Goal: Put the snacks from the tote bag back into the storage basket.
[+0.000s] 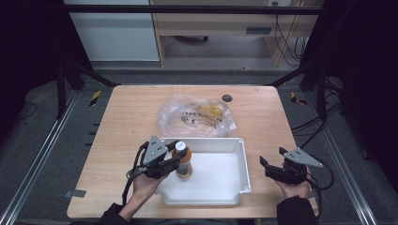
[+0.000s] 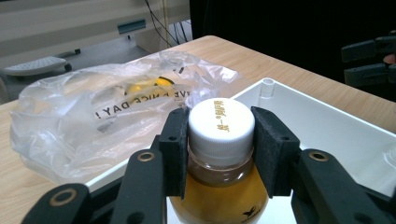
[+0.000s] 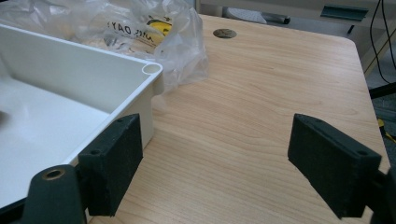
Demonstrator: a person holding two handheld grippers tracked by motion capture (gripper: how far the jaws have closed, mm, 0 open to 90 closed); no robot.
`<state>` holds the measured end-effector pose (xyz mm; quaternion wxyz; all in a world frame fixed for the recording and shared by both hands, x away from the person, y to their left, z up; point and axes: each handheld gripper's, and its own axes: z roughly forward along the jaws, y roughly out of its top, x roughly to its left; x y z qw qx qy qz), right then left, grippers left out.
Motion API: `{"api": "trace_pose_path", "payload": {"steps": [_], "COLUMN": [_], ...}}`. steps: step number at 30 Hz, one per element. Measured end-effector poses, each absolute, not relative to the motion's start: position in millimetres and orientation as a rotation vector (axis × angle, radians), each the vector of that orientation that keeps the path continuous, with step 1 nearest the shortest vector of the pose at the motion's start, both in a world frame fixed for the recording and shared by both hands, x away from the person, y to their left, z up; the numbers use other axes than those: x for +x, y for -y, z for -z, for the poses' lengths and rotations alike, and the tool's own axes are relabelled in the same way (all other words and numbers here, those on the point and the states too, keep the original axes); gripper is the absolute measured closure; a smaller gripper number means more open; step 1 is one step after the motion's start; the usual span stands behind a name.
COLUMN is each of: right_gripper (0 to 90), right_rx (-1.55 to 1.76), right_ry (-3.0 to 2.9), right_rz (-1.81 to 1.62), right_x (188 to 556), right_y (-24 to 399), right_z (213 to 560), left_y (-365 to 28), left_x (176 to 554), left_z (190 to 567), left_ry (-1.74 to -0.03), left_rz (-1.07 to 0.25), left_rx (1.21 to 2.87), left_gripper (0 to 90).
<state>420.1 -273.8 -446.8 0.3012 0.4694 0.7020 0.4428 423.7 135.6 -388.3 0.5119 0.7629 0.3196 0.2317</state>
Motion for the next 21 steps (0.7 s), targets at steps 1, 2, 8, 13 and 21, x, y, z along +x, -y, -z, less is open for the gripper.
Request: {"api": "trace_pose_path", "payload": {"steps": [1, 2, 8, 13, 21], "right_gripper": [18.0, 18.0, 18.0, 18.0, 17.8], "right_rx": [1.246, 1.245, 1.245, 1.242, 1.243], "right_ry": [-1.863, -1.863, -1.864, -1.865, -1.869], "right_rz": [-1.174, -1.175, -1.175, -1.173, -1.174], "right_x": [420.0, 420.0, 420.0, 420.2, 419.8], "right_y": [273.8, 273.8, 273.7, 273.7, 273.3], "right_z": [446.9, 446.9, 446.9, 447.0, 447.3], "left_y": [-135.5, -135.3, -134.0, -132.2, -131.7], "left_x": [423.8, 424.0, 424.4, 424.3, 422.1], "left_z": [389.0, 389.8, 393.9, 396.8, 399.4], "left_ry": [-0.769, -0.771, -0.777, -0.775, -0.77], "left_rz": [-0.556, -0.553, -0.547, -0.544, -0.546], "left_rx": [1.838, 1.842, 1.853, 1.866, 1.854], "left_gripper": [58.9, 58.9, 58.9, 58.9, 58.8]}}
